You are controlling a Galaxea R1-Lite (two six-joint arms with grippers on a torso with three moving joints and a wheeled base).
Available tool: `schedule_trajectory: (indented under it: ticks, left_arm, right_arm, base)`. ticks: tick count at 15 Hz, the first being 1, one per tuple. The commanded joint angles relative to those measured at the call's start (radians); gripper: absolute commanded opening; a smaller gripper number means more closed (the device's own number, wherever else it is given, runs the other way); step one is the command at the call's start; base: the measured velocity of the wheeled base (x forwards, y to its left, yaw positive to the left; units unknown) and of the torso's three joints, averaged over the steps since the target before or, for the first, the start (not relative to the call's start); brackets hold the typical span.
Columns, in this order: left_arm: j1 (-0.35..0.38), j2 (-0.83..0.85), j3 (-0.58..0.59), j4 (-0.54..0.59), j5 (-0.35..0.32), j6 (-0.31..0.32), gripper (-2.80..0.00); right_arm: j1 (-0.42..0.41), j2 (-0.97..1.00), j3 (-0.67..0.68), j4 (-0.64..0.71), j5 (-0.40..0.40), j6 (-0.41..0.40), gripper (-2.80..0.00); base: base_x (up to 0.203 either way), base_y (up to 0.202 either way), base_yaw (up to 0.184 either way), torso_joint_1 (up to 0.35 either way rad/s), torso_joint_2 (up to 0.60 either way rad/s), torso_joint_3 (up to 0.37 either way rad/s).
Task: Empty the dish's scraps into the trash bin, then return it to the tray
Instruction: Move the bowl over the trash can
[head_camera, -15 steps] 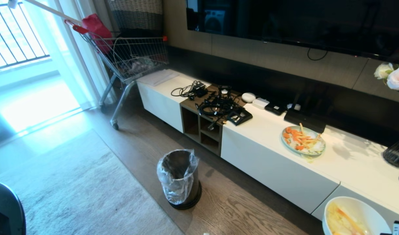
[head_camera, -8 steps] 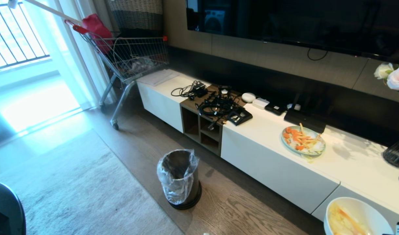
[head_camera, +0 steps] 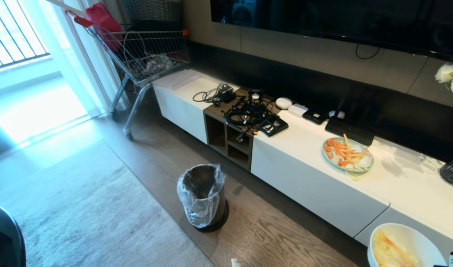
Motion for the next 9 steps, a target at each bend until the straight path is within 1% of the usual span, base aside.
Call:
schedule_trajectory:
  ticks: [1,9]
  left_arm:
    - [0.0,0.0,0.0,-0.001,0.001,-0.001,-2.8]
    - [0.0,0.0,0.0,-0.001,0.001,-0.001,-2.8]
  right_arm:
    - [-0.001,0.006,-0.004,0.0,-0.002,0.005,-2.8]
    - [-0.003,0.009,-0.005,-0.001,-0.003,0.005,-2.8]
  base:
    - [0.0,0.0,0.0,0.005,0.01,-0.188]
    - [0.0,0.0,0.0,0.002,0.0,-0.199]
